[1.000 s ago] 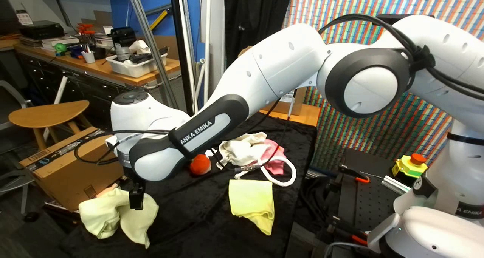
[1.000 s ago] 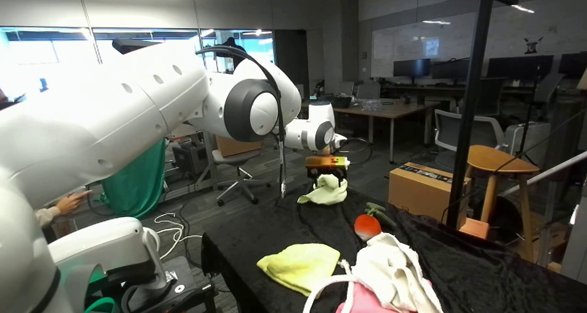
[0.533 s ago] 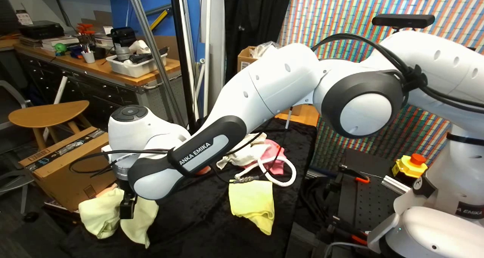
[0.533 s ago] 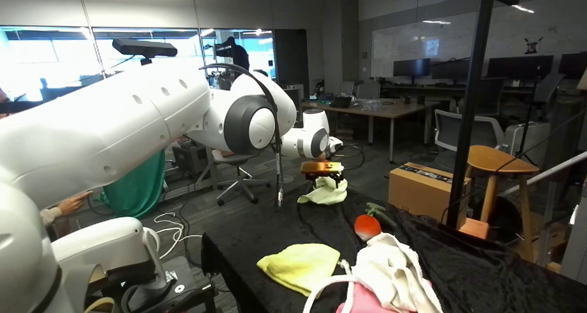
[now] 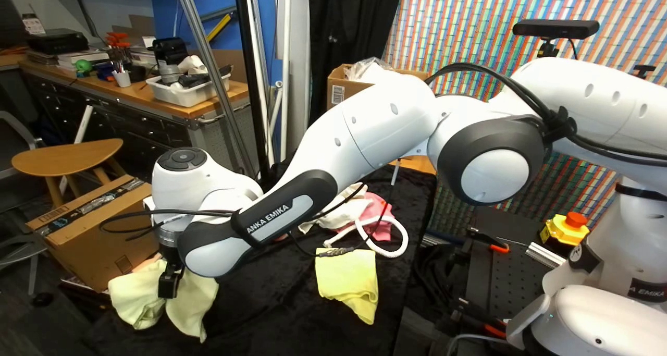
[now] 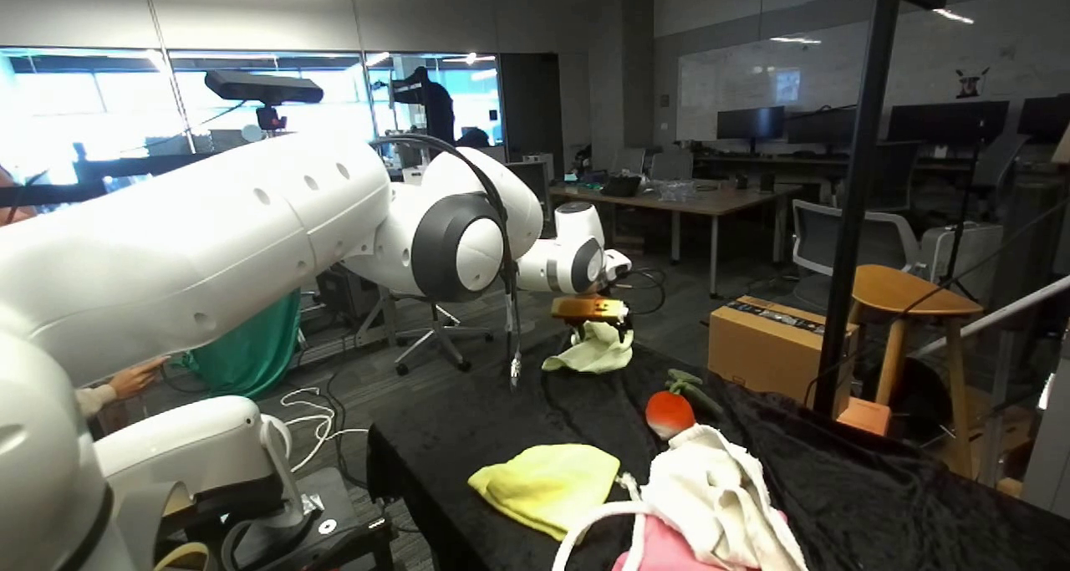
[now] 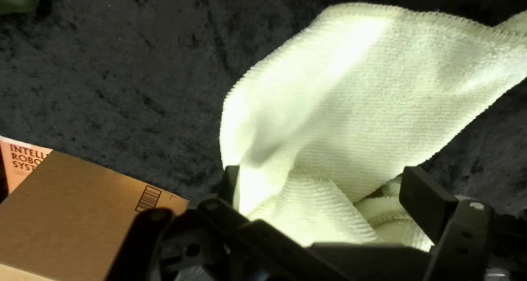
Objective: Pile all the objects closer to you
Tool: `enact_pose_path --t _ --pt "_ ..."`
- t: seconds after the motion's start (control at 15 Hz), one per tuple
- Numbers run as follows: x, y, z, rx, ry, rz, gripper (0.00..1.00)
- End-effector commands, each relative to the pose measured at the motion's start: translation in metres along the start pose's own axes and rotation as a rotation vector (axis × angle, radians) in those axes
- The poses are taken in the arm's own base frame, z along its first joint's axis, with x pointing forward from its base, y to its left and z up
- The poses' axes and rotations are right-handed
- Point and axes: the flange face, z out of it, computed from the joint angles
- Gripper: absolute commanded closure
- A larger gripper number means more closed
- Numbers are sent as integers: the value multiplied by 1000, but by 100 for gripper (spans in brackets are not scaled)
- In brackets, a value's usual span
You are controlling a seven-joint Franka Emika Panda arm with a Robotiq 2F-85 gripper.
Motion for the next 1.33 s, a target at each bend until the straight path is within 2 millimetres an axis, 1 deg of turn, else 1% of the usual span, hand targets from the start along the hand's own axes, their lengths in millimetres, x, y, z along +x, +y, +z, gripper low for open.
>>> enact_pose_path --t 0.0,0.2,0.27,0.33,0.4,0.6,0.73,0.8,0.93,1.0,1.13,1.27 --pt "7 1 5 -13 48 34 0" --pt "6 1 9 -15 51 39 0" --pt "6 2 9 -16 53 38 25" --pt "6 2 9 -18 53 37 26" --pt "6 3 10 -16 53 39 32" --pt "6 6 9 -22 53 45 58" --pt "6 9 9 -23 53 53 72" --pt "6 10 9 -24 53 57 81" --pt "5 11 11 -24 50 63 93" --pt "5 12 11 -24 48 66 94" --pt "5 13 10 -26 48 68 98" --pt "6 16 8 -30 51 73 93"
